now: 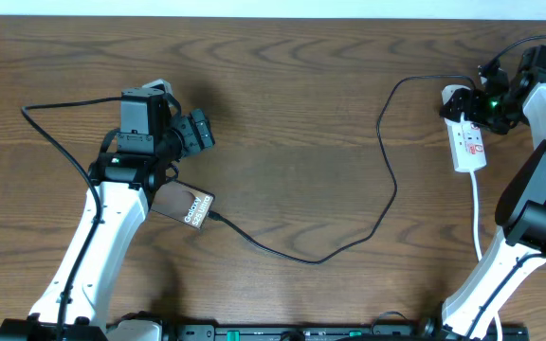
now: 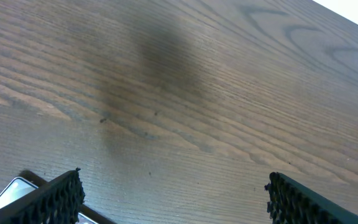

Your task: Plug charger to phone and switch on socket

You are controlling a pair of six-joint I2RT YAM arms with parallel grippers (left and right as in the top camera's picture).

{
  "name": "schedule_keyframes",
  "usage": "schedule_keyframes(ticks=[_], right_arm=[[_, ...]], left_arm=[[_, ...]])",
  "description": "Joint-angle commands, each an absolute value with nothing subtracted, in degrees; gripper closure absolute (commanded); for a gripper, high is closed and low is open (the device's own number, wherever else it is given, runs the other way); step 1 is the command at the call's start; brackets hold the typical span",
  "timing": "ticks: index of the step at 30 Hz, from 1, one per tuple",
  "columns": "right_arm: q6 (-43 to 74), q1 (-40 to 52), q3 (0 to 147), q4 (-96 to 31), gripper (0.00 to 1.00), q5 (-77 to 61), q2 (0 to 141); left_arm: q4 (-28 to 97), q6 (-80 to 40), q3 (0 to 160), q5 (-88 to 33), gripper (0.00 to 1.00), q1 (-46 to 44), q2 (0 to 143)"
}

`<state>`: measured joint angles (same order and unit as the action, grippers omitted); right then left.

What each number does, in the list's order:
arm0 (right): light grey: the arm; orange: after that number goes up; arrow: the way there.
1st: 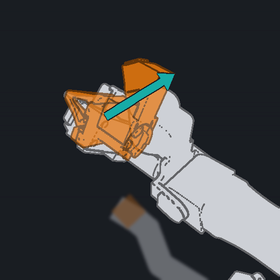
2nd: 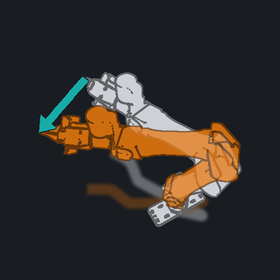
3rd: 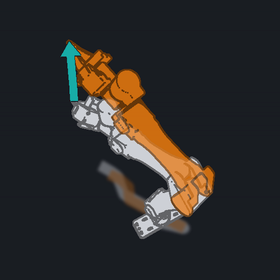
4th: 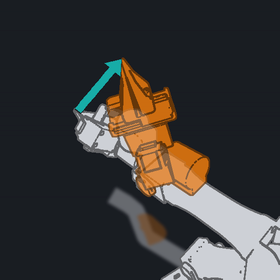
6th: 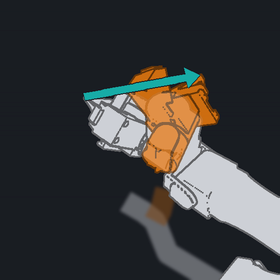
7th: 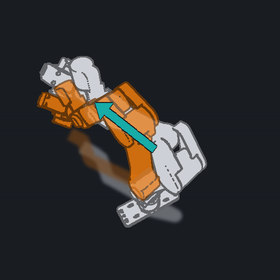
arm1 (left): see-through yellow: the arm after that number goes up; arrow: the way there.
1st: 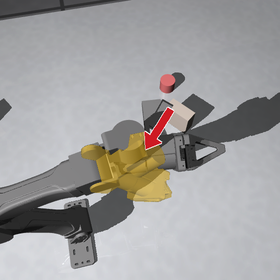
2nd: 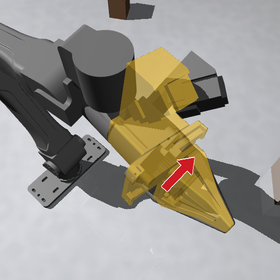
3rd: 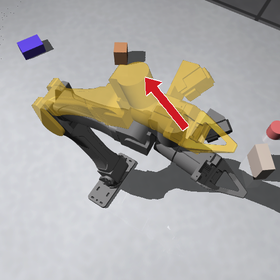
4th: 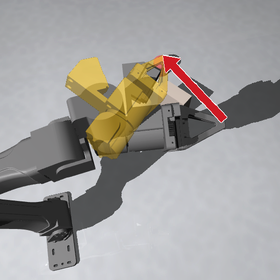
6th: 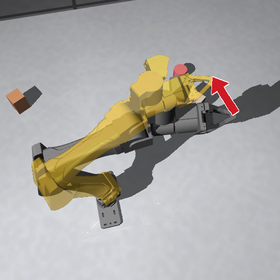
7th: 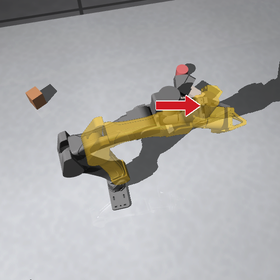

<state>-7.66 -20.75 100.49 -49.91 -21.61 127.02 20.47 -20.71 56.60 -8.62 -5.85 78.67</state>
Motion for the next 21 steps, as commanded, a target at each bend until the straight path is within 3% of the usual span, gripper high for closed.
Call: schedule_keyframes(ticks=[1,21], right_arm=[[-6.20,-17.78,98.39,-51.05,0.12,-29.17,128.27],[-6.02,-17.78,97.78,-52.60,0.15,-29.58,128.27]], left_arm=[[20.62,-19.70,58.08,-7.86,0.08,-5.98,78.78],[20.97,-19.70,58.08,-7.86,0.08,-5.98,78.78]])
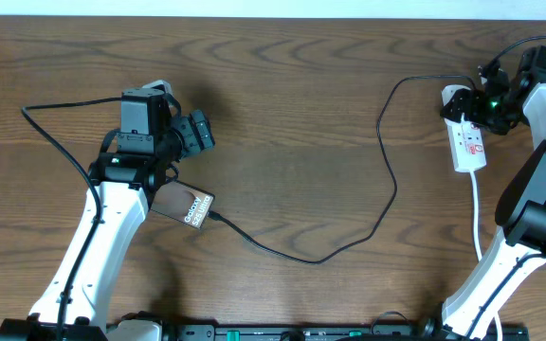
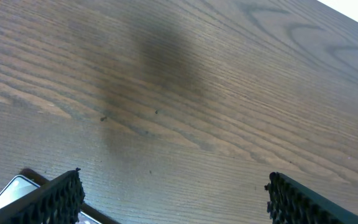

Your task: Plug charger to phone and switch on socket

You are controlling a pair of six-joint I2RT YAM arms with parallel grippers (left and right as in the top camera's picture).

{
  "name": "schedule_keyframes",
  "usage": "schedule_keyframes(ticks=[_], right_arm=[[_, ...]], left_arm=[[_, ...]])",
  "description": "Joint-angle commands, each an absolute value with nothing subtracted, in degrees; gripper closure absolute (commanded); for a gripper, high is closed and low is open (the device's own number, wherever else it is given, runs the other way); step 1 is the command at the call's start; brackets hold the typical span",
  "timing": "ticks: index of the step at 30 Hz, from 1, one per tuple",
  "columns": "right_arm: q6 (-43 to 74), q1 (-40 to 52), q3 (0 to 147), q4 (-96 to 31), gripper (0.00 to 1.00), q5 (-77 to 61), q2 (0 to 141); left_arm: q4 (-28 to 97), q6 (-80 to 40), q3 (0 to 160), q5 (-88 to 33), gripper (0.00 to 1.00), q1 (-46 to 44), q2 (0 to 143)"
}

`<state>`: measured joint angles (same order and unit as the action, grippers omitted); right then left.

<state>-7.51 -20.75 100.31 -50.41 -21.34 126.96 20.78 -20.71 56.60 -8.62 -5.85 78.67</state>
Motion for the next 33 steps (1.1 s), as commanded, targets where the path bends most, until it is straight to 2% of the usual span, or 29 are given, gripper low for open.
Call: schedule_keyframes(ticks=[1,33], right_arm=[[-6.02,-17.78,97.78,-52.60,0.15,-29.58,128.27],[-5.78,-15.94,97.17,-52.51,0.15,-32.14,128.29]], left_arm=[[20.97,-19.70,58.08,-7.86,0.08,-5.98,78.78],[20.99,-19.70,58.08,-7.86,0.08,-5.98,78.78]])
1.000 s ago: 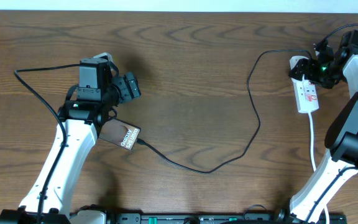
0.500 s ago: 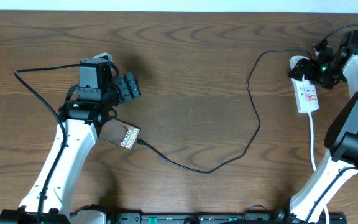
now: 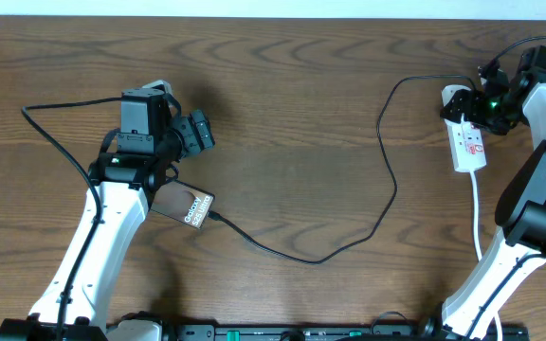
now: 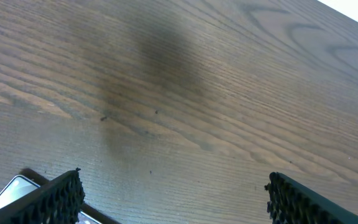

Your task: Plug charger to phone and switch on socket

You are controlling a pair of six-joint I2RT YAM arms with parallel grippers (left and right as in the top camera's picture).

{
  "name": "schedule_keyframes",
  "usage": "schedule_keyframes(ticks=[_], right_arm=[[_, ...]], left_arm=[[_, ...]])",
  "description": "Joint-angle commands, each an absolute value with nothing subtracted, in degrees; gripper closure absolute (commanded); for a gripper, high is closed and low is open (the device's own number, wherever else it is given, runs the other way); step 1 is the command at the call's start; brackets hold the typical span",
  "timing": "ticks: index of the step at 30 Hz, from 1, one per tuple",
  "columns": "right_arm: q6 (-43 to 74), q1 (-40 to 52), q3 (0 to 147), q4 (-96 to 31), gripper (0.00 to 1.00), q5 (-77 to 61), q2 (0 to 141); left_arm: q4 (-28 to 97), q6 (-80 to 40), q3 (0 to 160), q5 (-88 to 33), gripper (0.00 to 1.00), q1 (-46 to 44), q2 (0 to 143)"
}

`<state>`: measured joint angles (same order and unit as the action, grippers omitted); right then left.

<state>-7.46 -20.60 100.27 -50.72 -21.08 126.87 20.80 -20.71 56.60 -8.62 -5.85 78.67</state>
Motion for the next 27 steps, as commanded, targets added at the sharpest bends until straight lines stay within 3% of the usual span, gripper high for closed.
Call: schedule_keyframes(ticks=[1,15,20,26,27], right_arm=[[-5.78,-15.94,96.95,-52.36,0.15,-32.16,128.29],[-4.51,-16.03,93.95,-48.93,0.19,-35.46,128.27],[-2.52,-16.58,95.15,-50.46,0.19,-30.63,127.81],[-2.07,-17.61,99.96,-56.75,0.11,-23.64,123.72],[-1.48,-17.67,100.71,-57.74,0.05,-22.24,122.23]], left_arm=[[20.99,-19.70,58.08,-7.86,0.08,-5.98,78.78],[20.97,-19.70,58.08,-7.86,0.08,-5.98,78.78],[20.97,-19.70,58.08,-7.86,0.08,-5.98,78.78],[20.97,-19.73,58.08,-7.86,0.08,-5.98,78.78],[20.97,-19.73,58.08,-7.86,0.08,-5.98,78.78]])
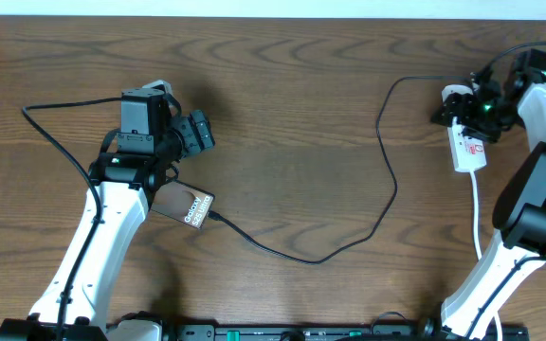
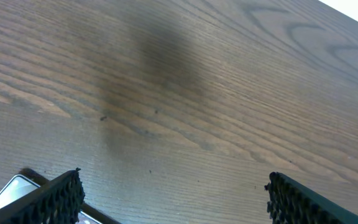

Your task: Plug charger to phone and switch on socket

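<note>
The phone [image 1: 184, 205] lies flat by my left arm, with the black charger cable [image 1: 387, 189] plugged into its lower right end. The cable loops across the table to the white plug [image 1: 454, 94] at the far end of the white power strip [image 1: 469, 152]. My left gripper [image 1: 200, 131] hovers open just beyond the phone. In the left wrist view the left gripper [image 2: 173, 190] has only bare wood between its fingers, and a phone corner [image 2: 10, 193] shows at the lower left. My right gripper [image 1: 451, 106] sits over the strip's far end; its jaws are not readable.
The dark wooden table [image 1: 292, 114] stretches between the two arms. The strip's white lead [image 1: 479, 223] runs toward the front edge beside the right arm. A thin black wire [image 1: 50, 133] curves along the left side behind the left arm.
My right gripper has shifted a little to the left over the far end of the power strip. The left arm, the phone and the cable are where they were.
At all the earlier moments the cable was in the phone, my left gripper stood open beyond it and my right gripper hung at the strip's far end. Only the right gripper has changed, now slightly further left over the plug end.
</note>
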You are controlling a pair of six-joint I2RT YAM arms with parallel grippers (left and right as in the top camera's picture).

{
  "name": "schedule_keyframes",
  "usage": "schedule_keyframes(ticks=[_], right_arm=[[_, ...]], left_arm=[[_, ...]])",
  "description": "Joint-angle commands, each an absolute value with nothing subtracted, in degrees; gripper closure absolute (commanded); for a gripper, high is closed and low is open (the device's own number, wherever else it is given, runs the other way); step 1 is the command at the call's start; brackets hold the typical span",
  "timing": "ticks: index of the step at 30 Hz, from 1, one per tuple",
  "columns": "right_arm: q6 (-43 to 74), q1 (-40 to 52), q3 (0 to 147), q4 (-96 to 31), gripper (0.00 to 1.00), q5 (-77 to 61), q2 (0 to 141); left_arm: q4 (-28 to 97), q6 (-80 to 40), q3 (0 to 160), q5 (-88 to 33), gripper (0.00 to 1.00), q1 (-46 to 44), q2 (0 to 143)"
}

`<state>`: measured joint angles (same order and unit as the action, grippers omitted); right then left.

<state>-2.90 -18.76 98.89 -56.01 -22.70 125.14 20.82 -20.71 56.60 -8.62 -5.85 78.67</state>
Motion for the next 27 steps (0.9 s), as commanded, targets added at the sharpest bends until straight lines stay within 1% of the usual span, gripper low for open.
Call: schedule_keyframes(ticks=[1,8,16,27], right_arm=[[-0.38,-17.67,101.25,-58.39,0.01,-20.80,120.70],[13.52,-17.56,101.78,-60.18,0.01,-12.25,105.84],[13.89,-17.58,101.78,-60.25,0.01,-12.32,96.62],[13.89,-17.54,101.75,-60.27,0.01,-12.32,96.12]], left_arm=[[20.97,-19.73,58.08,-7.86,0.08,-5.98,78.78],[20.97,-19.73,58.08,-7.88,0.08,-5.98,78.78],[20.97,-19.73,58.08,-7.86,0.08,-5.98,78.78],[20.97,-19.73,58.08,-7.88,0.08,-5.98,78.78]])
